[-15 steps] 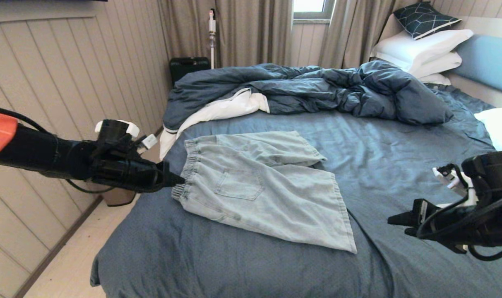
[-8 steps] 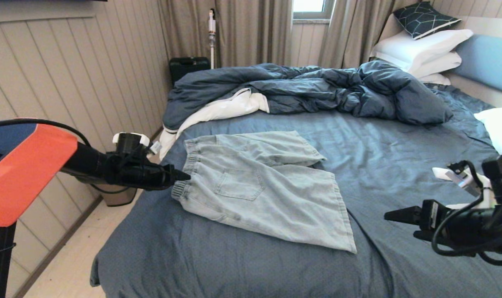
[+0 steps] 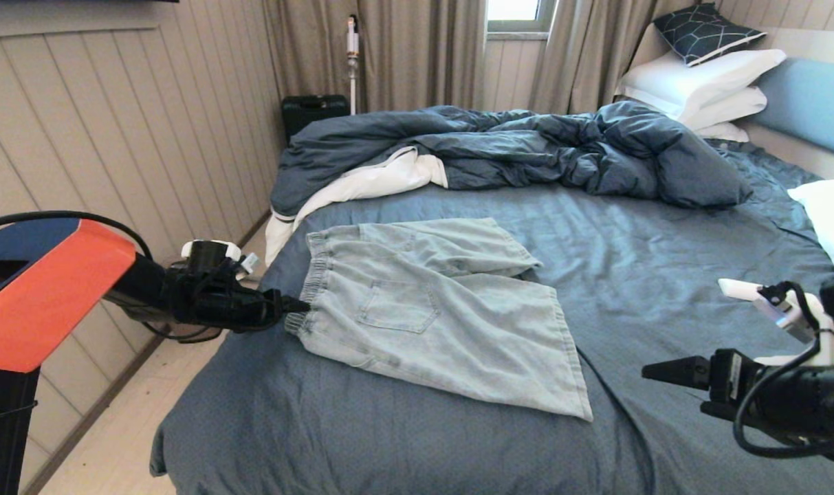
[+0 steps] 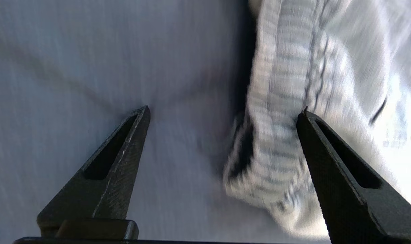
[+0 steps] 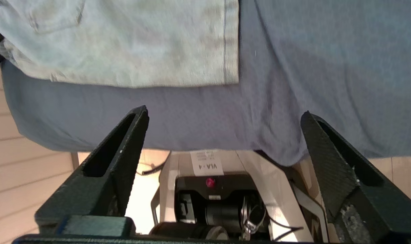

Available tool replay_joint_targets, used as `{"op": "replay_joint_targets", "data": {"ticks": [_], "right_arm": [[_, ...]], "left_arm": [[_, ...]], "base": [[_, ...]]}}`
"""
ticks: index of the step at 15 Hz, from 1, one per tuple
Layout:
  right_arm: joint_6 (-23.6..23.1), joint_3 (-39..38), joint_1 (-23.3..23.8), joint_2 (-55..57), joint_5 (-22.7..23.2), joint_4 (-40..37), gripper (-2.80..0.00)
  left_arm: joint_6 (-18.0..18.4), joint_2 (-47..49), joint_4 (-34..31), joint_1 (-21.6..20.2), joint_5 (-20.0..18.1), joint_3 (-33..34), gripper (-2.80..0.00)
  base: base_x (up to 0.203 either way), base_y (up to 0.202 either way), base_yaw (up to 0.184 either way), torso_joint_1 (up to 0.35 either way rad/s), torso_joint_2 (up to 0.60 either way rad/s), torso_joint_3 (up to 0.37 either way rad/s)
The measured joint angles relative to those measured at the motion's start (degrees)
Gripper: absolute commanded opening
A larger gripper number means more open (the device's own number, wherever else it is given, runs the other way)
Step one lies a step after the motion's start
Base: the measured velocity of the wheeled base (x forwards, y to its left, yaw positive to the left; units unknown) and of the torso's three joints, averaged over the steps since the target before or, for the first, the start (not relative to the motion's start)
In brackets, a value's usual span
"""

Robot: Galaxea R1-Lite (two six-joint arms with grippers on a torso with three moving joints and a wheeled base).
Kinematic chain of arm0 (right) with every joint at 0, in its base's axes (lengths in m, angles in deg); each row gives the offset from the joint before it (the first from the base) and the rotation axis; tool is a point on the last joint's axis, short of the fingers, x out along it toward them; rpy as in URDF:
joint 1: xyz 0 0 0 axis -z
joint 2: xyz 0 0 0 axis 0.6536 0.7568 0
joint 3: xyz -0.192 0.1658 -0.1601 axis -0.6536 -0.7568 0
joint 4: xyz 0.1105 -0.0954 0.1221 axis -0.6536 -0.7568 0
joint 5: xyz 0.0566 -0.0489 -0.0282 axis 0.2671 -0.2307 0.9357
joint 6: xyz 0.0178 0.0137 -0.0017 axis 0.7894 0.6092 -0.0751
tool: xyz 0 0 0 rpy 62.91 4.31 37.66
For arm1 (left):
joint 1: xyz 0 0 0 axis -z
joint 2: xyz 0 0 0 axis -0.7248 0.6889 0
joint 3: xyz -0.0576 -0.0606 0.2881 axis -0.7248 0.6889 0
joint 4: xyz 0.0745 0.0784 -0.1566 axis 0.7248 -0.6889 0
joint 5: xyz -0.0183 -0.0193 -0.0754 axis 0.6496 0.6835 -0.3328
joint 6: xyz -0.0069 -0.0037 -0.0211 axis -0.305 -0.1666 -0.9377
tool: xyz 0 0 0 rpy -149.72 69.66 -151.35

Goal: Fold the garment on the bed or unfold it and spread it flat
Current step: Fold the blue shorts

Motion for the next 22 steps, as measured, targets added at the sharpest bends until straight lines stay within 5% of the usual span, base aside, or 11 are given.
{"op": "replay_joint_targets", "data": {"ticks": [7, 19, 20, 22], "right_arm": [[1.5, -2.3, 0.7, 4.2, 2.8, 4.3, 0.00], [1.6, -3.3, 0.4, 6.9, 4.1, 4.6, 0.00], [1.6, -3.3, 0.4, 6.9, 4.1, 4.6, 0.00], [1.6, -3.7, 0.5, 6.9, 4.1, 4.6, 0.00]], "left_arm": [[-2.5, -1.6, 1.6, 5.6, -0.2, 1.4, 0.00], [-3.1, -1.2, 2.9, 4.2, 0.1, 0.2, 0.00], [-3.3, -1.1, 2.9, 4.3, 0.0, 0.3, -2.80], [-3.4, -1.1, 2.8, 4.4, 0.0, 0.6, -2.80]], "base": [[0.000, 0.000, 0.000, 0.000, 0.00, 0.000], [0.000, 0.000, 0.000, 0.000, 0.00, 0.000], [0.000, 0.000, 0.000, 0.000, 0.00, 0.000], [0.000, 0.000, 0.000, 0.000, 0.00, 0.000]]}}
